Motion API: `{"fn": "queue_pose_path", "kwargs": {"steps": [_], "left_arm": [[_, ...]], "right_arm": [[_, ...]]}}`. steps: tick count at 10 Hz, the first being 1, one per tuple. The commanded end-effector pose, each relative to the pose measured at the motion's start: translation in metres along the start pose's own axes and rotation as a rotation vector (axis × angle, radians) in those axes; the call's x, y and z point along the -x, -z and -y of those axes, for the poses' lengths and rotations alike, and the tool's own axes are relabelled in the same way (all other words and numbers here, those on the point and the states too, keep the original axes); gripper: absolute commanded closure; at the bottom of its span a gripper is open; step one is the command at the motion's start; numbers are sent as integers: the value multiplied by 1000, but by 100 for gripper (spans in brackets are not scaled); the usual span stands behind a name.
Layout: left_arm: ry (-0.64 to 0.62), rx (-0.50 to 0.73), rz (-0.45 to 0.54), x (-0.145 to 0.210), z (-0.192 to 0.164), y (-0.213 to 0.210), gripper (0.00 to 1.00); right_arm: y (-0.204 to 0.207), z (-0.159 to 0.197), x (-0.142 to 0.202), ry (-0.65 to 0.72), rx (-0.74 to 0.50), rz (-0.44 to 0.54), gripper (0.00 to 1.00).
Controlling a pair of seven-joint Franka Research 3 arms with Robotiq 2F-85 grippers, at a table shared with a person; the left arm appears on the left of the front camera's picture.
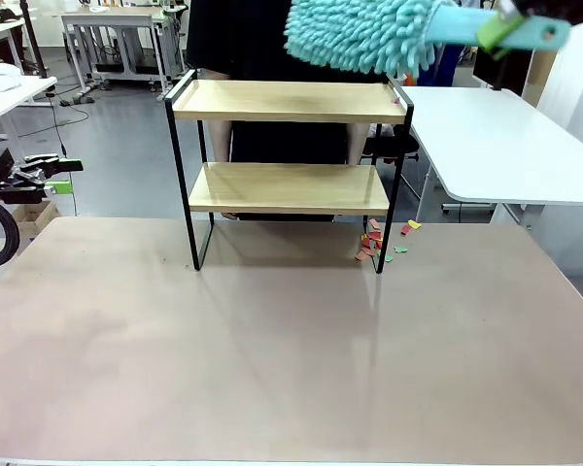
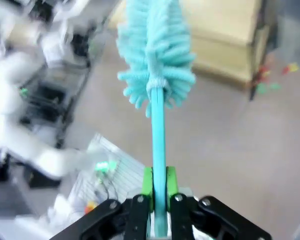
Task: Clean the shelf.
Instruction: Clean the specific section of the Shelf indicated by the human with the Duster.
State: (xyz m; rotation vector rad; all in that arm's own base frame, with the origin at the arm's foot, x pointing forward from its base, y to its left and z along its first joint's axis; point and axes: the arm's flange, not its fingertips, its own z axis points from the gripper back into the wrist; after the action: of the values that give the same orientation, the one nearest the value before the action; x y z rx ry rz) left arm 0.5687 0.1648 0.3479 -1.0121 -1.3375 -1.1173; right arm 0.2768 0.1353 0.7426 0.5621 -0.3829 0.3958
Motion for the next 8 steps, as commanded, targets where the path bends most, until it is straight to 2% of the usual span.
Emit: {"fn": "queue_pose_path", "kwargs": {"steps": [1, 4, 6, 8], "left_arm": [[6, 3, -6, -3, 2, 1, 0], [6, 3, -6, -3, 2, 1, 0], [6, 3, -6, -3, 2, 1, 0], [6, 3, -6, -3, 2, 1, 0]], "right_arm": [[-6, 1, 17, -193, -54, -98, 87], [14, -8, 50, -440, -13, -249, 87], [39, -7, 72, -504, 58, -348, 87], [66, 13, 91, -593, 127, -450, 87]]}}
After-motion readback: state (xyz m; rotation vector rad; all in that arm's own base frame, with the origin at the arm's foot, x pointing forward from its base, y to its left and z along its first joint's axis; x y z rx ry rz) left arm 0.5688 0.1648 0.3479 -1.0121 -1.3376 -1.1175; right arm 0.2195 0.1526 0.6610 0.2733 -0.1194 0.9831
